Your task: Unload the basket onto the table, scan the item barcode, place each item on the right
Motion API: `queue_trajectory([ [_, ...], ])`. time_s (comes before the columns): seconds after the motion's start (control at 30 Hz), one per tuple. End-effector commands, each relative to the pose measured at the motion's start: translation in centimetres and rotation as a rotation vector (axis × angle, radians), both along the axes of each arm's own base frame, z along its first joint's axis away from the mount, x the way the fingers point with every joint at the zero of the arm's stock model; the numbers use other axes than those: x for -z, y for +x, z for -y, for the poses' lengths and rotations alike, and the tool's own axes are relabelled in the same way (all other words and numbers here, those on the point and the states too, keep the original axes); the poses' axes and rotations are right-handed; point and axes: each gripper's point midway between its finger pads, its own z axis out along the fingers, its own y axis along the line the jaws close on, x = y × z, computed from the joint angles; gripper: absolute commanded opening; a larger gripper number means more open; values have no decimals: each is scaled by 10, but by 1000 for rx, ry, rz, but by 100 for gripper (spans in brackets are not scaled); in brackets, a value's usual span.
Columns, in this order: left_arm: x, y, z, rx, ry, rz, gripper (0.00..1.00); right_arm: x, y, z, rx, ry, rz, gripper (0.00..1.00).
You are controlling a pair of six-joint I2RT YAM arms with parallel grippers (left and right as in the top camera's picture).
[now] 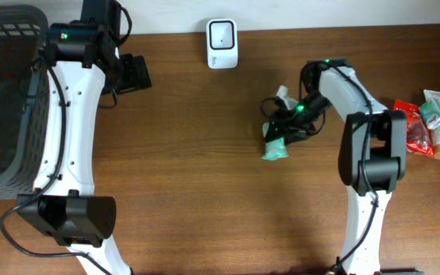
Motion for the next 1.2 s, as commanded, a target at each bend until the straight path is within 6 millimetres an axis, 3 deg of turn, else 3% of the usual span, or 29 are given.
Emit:
queue_trajectory([
  [0.0,1,0,0,-6,5,-2,99,-6,4,-7,26,-29,0,42],
  [0.03,1,0,0,-6,5,-2,99,-8,9,-2,60,-80,-3,21],
  [0.07,1,0,0,-6,5,-3,99,-12,13,3,89,-124,0,9],
  [0.1,1,0,0,-6,5,-2,99,-16,18,8,123,-174,7,5],
  [0.2,1,0,0,-6,5,-2,99,-29,33,18,180,-321,61,4],
  [0.33,1,0,0,-6,5,-2,99,-47,52,57,318,-889,241,4],
  [0.37,1,0,0,-6,5,-2,99,-51,53,60,336,-1001,295,4],
  [0.43,1,0,0,-6,5,-3,99,-55,51,42,342,-1103,390,5],
  [0.47,1,0,0,-6,5,-2,99,-51,49,23,326,-1087,414,9],
  [0.53,1,0,0,-6,5,-2,99,-43,41,-19,274,-1003,434,30],
  [0.57,1,0,0,-6,5,-2,99,-40,38,-40,253,-959,444,46],
  [0.6,1,0,0,-6,5,-2,99,-39,35,-62,228,-923,476,70],
  [0.63,1,0,0,-6,5,-2,99,-41,33,-74,216,-900,490,77],
  [0.7,1,0,0,-6,5,-2,99,-46,33,-84,217,-863,489,77],
  [0.77,1,0,0,-6,5,-2,99,-59,39,-74,244,-863,482,78],
  [0.87,1,0,0,-6,5,-2,99,-79,57,-39,259,-819,429,78],
  [1.0,1,0,0,-6,5,-2,99,-73,60,-18,-12,-383,304,80],
  [1.1,1,0,0,-6,5,-2,99,-66,57,1,-17,-155,252,82],
  [1.17,1,0,0,-6,5,-2,99,-61,55,1,-22,-60,246,81],
])
